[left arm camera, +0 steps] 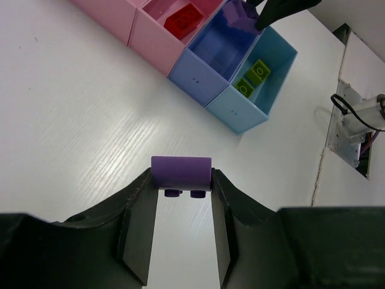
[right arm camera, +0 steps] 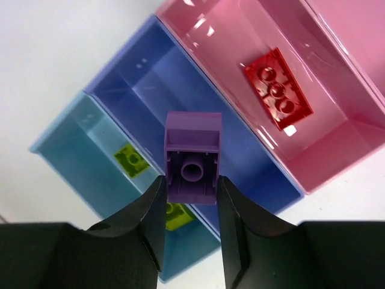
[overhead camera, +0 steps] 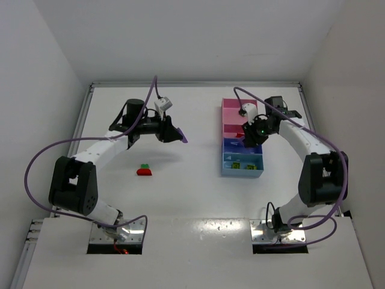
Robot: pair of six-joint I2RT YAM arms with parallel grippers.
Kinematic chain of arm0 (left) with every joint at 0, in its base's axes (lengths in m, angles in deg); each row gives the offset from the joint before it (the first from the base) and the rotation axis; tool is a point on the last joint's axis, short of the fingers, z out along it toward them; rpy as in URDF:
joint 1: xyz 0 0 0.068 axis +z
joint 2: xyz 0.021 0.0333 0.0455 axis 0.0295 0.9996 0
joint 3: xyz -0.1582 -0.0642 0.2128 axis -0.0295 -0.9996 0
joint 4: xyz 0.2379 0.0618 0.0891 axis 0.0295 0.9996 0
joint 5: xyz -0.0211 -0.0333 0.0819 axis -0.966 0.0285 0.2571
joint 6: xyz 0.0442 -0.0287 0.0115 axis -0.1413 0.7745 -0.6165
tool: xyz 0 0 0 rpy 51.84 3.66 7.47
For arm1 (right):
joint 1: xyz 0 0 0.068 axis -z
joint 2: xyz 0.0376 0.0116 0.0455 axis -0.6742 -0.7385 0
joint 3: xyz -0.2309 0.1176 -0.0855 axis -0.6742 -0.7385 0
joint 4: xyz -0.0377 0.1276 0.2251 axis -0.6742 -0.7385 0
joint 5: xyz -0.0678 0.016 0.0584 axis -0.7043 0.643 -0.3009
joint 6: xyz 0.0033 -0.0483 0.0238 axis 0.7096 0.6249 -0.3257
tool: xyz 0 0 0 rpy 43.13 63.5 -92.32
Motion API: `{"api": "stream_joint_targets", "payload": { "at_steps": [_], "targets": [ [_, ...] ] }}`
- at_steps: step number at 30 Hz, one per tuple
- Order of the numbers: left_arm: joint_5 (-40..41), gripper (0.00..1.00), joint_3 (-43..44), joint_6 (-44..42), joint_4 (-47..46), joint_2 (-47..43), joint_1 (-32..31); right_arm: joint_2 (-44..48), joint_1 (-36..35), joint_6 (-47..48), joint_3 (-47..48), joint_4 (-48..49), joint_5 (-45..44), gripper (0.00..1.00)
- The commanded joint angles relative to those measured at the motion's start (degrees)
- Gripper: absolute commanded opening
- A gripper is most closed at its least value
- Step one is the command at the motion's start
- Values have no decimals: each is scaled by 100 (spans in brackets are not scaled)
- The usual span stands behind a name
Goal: Sort the legos into containers by color
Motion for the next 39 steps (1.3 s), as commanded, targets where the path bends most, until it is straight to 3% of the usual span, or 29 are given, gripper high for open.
{"api": "stream_joint_targets", "payload": {
  "at_steps": [1,13,26,28,32,39],
  "targets": [
    [3,15,156,-83,-44,24,-44,157,-45,464,-107,251,-407,1],
    [3,15,209,-83,-44,86,-44,43,-45,1106,-230,567,-522,2],
    [-50,15,262,-83,-44,244,-44,166,-151,2415,-547,453,-293,5],
    [-50,15,262,-83,-44,244,-44,166,-151,2486,-547,453,-293,8],
    [-50,16,262,-83,-44,244,-44,166,-151,2486,-599,453,-293,29],
    [-50,16,262,-83,-44,297,-44,104,-151,2109,-485,629,-469,49]
  ]
}}
